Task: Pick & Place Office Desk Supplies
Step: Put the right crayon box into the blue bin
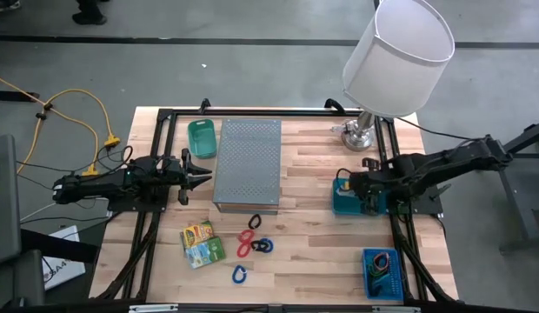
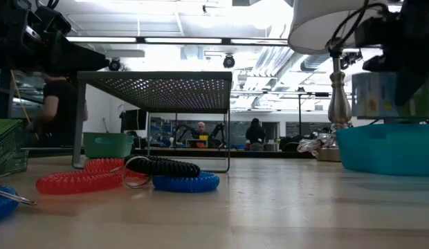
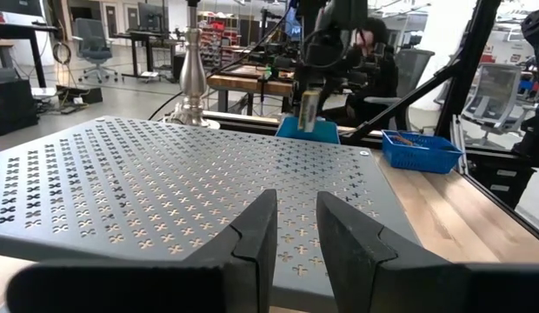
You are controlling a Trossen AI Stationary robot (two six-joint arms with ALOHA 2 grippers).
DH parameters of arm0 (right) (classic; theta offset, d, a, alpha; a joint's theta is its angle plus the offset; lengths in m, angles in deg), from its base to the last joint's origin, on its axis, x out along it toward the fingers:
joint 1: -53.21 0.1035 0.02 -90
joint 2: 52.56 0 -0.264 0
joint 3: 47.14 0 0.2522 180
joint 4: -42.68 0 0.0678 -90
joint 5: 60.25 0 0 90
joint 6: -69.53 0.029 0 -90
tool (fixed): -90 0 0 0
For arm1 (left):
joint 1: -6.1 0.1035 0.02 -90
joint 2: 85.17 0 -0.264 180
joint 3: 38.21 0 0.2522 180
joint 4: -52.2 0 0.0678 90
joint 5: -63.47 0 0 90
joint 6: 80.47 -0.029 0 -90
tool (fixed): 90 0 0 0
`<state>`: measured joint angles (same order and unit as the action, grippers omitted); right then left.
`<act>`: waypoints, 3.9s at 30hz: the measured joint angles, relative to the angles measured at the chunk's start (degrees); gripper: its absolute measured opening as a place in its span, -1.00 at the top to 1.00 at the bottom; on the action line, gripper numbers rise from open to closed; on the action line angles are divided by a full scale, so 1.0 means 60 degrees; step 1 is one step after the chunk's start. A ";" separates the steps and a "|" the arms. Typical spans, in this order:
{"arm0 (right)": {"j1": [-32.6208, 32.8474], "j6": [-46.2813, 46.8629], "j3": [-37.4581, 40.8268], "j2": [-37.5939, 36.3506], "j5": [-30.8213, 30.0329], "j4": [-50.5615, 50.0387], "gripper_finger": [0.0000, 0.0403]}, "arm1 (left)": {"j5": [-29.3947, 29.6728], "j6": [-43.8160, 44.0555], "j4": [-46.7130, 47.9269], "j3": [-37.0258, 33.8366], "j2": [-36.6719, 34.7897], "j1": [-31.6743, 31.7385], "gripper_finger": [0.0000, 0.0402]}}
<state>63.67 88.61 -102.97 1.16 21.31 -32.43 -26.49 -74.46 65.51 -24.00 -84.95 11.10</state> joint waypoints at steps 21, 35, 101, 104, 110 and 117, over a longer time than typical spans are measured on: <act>-0.1260 -0.0154 -0.0022 0.0084 0.0440 0.0123 0.47 | 0.0002 -0.0001 -0.0003 0.0000 0.0000 0.0002 0.61; -0.1766 0.0379 -0.0033 0.0926 0.1105 -0.0008 0.47 | -0.0001 0.0001 0.0000 0.0000 0.0000 0.0000 0.61; -0.1768 0.0526 -0.0036 0.2871 0.0680 0.0372 0.34 | -0.0001 -0.0002 0.0000 0.0000 -0.0001 0.0004 0.61; -0.1768 0.0526 -0.0036 0.2871 0.0692 0.0369 0.34 | 0.0000 -0.0002 0.0000 0.0000 -0.0001 0.0001 0.61; -0.1768 0.0364 -0.0036 0.2871 0.0658 0.0336 0.34 | 0.0002 0.0001 -0.0002 0.0000 -0.0002 0.0001 0.61; -0.1768 0.0119 -0.0513 0.2871 0.0654 0.0136 0.34 | 0.0002 -0.0002 0.0000 0.0000 -0.0004 0.0004 0.61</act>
<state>53.06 89.32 -106.04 18.38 25.24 -31.61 -26.48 -74.47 65.51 -24.00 -84.97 11.12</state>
